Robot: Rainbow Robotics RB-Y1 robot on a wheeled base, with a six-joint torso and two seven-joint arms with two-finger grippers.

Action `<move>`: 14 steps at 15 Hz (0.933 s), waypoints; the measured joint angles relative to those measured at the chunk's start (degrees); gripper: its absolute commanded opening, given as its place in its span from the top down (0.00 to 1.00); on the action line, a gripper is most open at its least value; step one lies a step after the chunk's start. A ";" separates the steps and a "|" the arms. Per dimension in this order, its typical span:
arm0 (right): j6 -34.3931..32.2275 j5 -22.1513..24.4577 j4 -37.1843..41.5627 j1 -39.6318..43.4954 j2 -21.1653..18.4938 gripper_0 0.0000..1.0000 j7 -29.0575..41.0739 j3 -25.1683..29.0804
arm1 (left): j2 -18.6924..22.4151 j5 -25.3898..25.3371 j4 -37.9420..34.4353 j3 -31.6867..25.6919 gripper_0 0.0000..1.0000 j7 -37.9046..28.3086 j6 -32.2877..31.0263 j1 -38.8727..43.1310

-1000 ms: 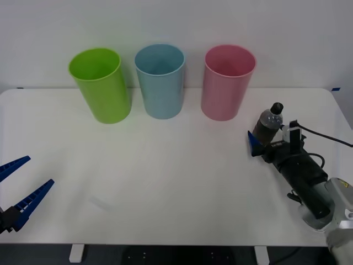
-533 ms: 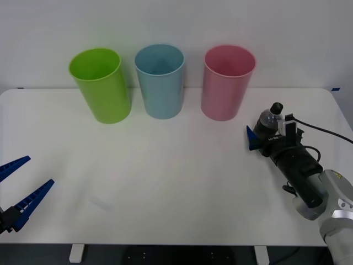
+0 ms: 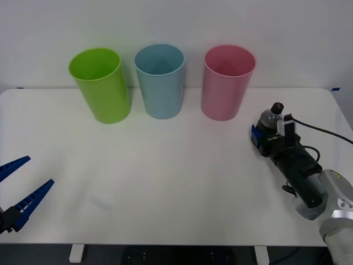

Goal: Grasp the object on the table and drop it into the matching bin: aluminum can to the light blue bin, PET bottle to the pink bin.

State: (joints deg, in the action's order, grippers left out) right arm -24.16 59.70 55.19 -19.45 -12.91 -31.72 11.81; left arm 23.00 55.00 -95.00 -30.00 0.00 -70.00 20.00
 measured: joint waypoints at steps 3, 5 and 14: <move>-0.11 0.00 0.32 0.00 0.00 1.00 0.08 -0.24 | 0.00 0.00 0.00 0.00 0.00 0.00 0.00 0.00; -0.38 0.00 0.81 0.02 0.00 1.00 0.33 -0.35 | 0.00 0.00 0.00 0.00 0.00 0.00 0.00 0.00; -2.61 1.83 10.94 3.92 -0.08 1.00 9.63 -0.59 | 0.00 0.00 0.00 0.00 0.00 0.00 0.00 0.00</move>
State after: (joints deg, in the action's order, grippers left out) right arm -26.77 61.52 66.12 -15.54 -12.99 -22.08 11.22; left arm 23.00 55.00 -95.00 -30.00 0.00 -70.00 20.00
